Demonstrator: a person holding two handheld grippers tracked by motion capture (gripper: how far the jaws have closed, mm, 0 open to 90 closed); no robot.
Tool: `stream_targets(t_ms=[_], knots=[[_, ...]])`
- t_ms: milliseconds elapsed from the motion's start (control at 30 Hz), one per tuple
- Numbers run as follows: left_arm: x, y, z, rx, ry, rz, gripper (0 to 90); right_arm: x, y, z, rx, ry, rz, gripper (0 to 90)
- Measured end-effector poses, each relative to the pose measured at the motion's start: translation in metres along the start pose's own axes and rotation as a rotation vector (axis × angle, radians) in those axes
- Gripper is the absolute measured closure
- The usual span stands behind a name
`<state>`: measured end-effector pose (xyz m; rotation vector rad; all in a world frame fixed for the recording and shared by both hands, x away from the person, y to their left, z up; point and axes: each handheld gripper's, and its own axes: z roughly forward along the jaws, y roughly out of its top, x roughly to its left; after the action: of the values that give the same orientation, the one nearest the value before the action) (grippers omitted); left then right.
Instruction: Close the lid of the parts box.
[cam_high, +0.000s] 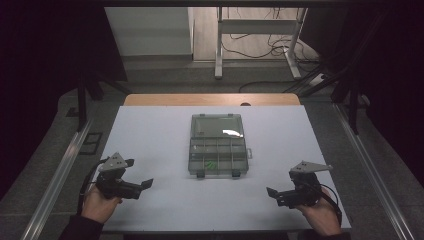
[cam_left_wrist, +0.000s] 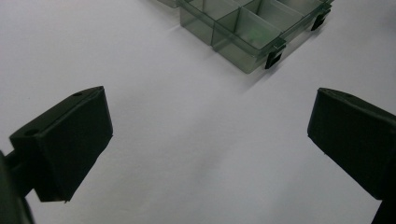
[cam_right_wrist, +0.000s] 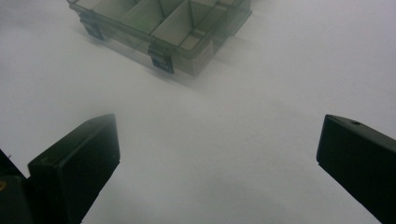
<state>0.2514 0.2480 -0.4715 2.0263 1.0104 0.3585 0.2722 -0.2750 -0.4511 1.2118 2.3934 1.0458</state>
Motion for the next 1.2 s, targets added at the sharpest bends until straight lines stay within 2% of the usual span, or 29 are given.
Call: stream_targets(t_ms=[100,300,500,767,967,1200], knots=[[0.001,0.002,0.002,-0.006,-0.007,-0.008,0.5,0.001,0.003,0.001,-0.011,-0.001,-0.007,0.0],[0.0,0.009,0.007,-0.005,-0.025,0.002,0.5,0.001,0.009,0.003,-0.044,-0.016,-0.029,0.0],[-0.005,0.016,0.012,0.018,-0.041,0.007,0.5,0.002,0.016,0.007,-0.045,-0.017,-0.049,0.0],[-0.003,0.026,0.017,0.012,-0.061,0.003,0.4,0.002,0.028,0.01,-0.071,0.005,-0.031,0.0],[0.001,0.033,0.02,0.007,-0.074,-0.004,0.5,0.004,0.035,0.015,-0.066,0.019,-0.041,0.0],[0.002,0.042,0.025,0.007,-0.082,0.005,0.7,0.006,0.047,0.02,-0.057,0.043,-0.024,0.0]])
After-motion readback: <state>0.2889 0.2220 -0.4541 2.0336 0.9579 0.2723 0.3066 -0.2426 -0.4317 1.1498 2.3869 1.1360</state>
